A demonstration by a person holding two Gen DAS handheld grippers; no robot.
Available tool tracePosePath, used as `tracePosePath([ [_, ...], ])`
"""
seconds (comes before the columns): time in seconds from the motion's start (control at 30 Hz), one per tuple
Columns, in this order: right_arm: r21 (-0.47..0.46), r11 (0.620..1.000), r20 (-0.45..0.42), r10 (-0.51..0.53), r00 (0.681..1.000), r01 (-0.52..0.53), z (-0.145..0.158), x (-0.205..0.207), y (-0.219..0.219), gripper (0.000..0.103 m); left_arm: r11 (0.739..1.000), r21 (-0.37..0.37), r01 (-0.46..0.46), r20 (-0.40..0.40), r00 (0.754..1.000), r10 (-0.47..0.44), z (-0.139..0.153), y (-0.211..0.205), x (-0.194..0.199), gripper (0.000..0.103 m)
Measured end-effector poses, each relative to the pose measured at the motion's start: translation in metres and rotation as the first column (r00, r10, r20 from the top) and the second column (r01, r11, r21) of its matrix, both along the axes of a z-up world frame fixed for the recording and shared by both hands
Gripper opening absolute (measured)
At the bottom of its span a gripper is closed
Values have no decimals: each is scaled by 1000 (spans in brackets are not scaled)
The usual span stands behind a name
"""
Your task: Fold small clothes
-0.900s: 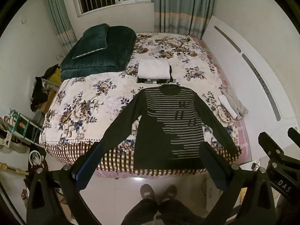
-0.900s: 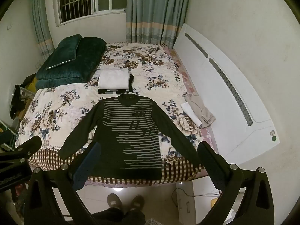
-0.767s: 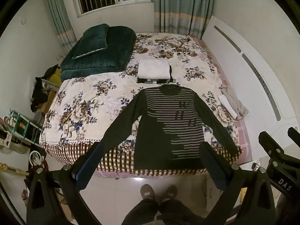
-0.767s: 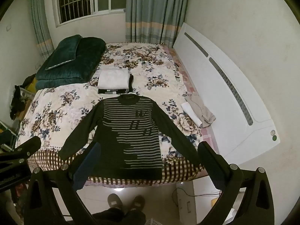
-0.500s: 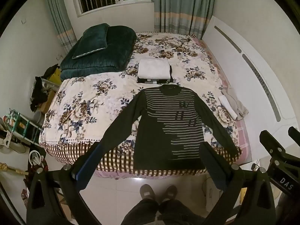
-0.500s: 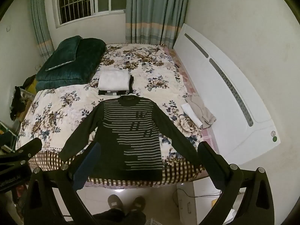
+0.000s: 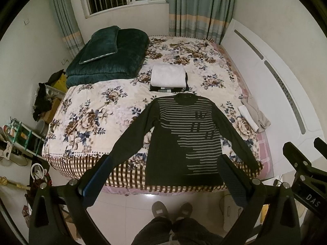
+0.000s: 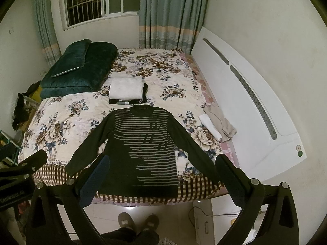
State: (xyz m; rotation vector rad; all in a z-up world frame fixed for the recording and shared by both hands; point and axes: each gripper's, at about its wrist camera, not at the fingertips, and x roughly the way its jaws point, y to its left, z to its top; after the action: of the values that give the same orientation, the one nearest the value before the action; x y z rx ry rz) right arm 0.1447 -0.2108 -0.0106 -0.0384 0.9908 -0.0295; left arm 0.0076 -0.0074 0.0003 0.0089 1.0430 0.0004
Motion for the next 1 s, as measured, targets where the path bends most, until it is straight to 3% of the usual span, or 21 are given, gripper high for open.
tracePosePath([
  [1.0, 8, 1000, 9, 10, 1000, -10, 11, 1, 14, 103, 1000, -11, -1, 9, 1000, 1, 6, 4, 1, 103],
])
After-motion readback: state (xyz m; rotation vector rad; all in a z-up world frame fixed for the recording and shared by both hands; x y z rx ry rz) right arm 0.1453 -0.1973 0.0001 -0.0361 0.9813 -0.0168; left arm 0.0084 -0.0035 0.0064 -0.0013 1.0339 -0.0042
